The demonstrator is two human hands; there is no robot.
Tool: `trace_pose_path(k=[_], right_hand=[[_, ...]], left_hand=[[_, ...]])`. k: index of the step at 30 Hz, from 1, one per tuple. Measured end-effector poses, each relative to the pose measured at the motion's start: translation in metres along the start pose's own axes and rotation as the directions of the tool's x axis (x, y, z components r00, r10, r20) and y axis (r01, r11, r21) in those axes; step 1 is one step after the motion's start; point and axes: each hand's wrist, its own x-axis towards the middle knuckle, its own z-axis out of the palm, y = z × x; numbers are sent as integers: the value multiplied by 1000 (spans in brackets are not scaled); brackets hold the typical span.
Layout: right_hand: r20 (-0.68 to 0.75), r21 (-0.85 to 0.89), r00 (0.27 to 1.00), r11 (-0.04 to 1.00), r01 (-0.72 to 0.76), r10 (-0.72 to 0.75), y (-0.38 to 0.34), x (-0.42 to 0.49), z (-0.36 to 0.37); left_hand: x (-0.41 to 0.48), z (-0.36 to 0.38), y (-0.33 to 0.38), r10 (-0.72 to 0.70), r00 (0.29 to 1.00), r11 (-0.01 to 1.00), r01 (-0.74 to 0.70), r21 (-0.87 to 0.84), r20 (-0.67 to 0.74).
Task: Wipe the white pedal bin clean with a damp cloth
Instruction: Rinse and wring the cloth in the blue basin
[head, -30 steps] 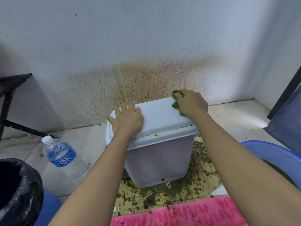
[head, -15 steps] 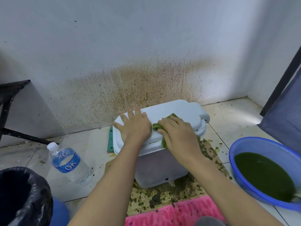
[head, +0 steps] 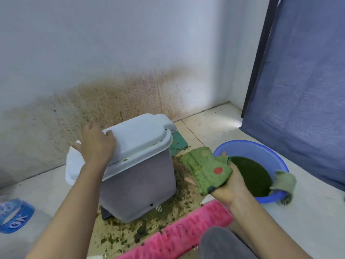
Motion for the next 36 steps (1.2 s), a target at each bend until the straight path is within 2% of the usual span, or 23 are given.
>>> trace_pose_path(k=[2,3,4,5,6,8,9,10,11,13,14,16,19,20,22,23,25,27,28,30,36], right_hand=[[9,32,1000,999,-18,17,-22,6,-26],[28,35,999,999,-21,20,-30,6,-34],[59,27,998,999,-24,22,-41,7,-44],[95,9,995,1000,-22,21,-56,10,-57],[136,-25,991,1000,-12,15,-70,12,-69],[164,-122,986,992,39,-19,-95,21,-95],[147,-165,989,985,53,-29,-106,26,-108],[113,-202,993,978,53,-31,-116,32,-118],[40,-236,999,971,44,-36,-125,39,-127],[-162,-356,980,933,55,-120,-141,57,-142],[-252,-454,943,887,82,-216,-148,69,-150],[-342,-670,848,738,82,-405,-159,90,-167],[-350,-852,785,522,-40,-512,-165,117,-189],[-338,-904,767,415,-103,-546,-166,124,-195],[-265,-962,749,118,-245,-607,-165,137,-206],[-209,-959,757,-21,-283,-619,-163,141,-210],[-98,-935,831,-237,-266,-547,-159,150,-219],[-72,-875,921,-418,-242,-383,-155,158,-225],[-99,-844,949,-480,-240,-300,-155,161,-228],[-183,-812,968,-528,-249,-173,-154,164,-232],[-281,-740,955,-612,-279,-96,-151,170,-240]], left_hand=[[-33,15,41,231,959,938,-264,-223,-165],[-54,23,63,308,936,867,-351,-353,-172],[-75,39,86,373,922,796,-374,-475,-102],[-93,66,108,423,905,760,-327,-562,45],[-110,95,127,463,855,765,-252,-593,234],[-136,154,155,441,652,827,-30,-561,616],[-146,183,164,397,538,832,132,-540,743],[-153,209,170,349,457,810,293,-508,818],[-160,233,174,300,427,785,397,-475,853],[-169,275,179,210,472,767,463,-443,856],[-172,292,183,189,494,767,465,-441,849],[-172,323,191,184,523,804,406,-433,832],[-166,362,202,223,539,888,231,-397,812],[-164,373,205,246,548,907,161,-389,799],[-167,388,207,283,578,936,8,-352,765],[-171,393,207,304,585,943,-75,-323,752],[-182,402,200,375,553,926,-258,-274,744],[-191,411,191,417,434,872,-440,-216,799],[-194,415,187,407,368,841,-507,-187,836],[-198,423,179,365,266,794,-589,-149,892],[-202,437,165,241,155,772,-629,-92,958]])
